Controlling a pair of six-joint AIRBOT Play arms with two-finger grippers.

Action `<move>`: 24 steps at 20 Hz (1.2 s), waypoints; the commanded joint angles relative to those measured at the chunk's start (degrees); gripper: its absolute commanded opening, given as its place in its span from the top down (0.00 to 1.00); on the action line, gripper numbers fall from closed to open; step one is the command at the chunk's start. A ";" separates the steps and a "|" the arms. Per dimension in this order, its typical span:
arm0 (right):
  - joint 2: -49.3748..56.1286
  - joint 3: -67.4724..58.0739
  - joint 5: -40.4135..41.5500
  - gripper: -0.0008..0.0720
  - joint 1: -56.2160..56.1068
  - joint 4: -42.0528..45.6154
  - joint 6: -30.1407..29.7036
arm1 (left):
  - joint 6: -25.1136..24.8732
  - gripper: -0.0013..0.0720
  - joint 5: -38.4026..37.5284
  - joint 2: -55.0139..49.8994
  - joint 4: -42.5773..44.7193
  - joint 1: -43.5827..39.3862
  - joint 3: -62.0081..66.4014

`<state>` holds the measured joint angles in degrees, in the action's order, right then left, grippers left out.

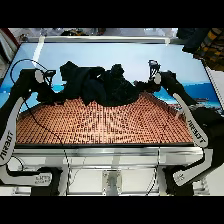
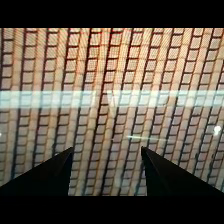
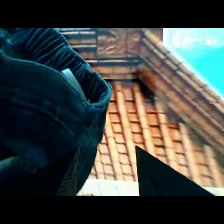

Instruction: Fold the clothes and pants, and hang the long-sleeved shirts on hangers.

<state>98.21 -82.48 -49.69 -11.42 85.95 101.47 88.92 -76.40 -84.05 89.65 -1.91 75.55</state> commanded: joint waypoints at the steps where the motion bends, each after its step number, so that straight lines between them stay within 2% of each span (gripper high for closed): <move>1: 3.26 -0.02 3.34 0.45 0.31 -5.53 -2.12 | 0.22 0.32 0.92 0.02 1.22 0.00 0.00; 6: 7.39 -2.14 4.66 0.47 0.31 -11.47 -4.76 | 0.20 0.32 0.94 0.02 1.20 0.00 0.00; 7: 8.15 -2.58 4.90 0.57 0.31 -12.44 -4.76 | 0.22 0.32 0.94 0.02 1.18 0.00 0.00; 8: 8.52 -3.06 5.49 0.77 0.31 -13.27 -4.79 | 0.22 0.32 0.94 0.02 1.16 -0.02 0.00; 9: 8.55 -3.91 5.60 0.93 0.31 -13.53 -5.03 | 0.22 0.32 1.16 0.00 1.18 -0.02 0.00; 11: 8.50 -8.98 1.20 0.93 0.31 -13.18 -8.07 | -1.25 0.32 4.39 0.00 1.20 -0.02 0.00; 12: 8.44 -13.00 -3.72 0.93 0.31 -10.45 -10.91 | -6.01 0.32 5.53 0.09 0.59 -0.02 0.00; 13: 8.22 -17.33 -9.77 0.94 0.31 -5.42 -11.15 | -10.16 0.32 6.43 0.22 -0.48 -0.02 0.00; 14: 7.48 -20.61 -14.80 0.94 0.33 -0.90 -11.15 | -12.33 0.32 6.88 0.44 -1.14 -0.02 0.00; 16: 3.43 -24.39 -21.29 0.94 0.81 6.40 -12.20 | -12.72 0.32 6.75 1.01 -1.22 0.11 0.00; 18: -2.97 -25.00 -23.45 0.94 2.56 9.84 -13.60 | -13.18 0.32 6.78 1.86 -1.25 0.24 0.00; 21: -12.11 -24.98 -27.54 0.94 7.45 10.47 -13.66 | -14.08 0.32 6.86 4.50 -2.69 0.22 0.00; 24: -17.44 -22.25 -32.41 0.94 12.52 10.29 -14.32 | -18.56 0.32 8.11 9.16 -6.08 0.22 0.00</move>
<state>86.46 -106.06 -76.29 -2.87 94.76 88.16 74.22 -69.38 -78.28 86.37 -1.74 75.55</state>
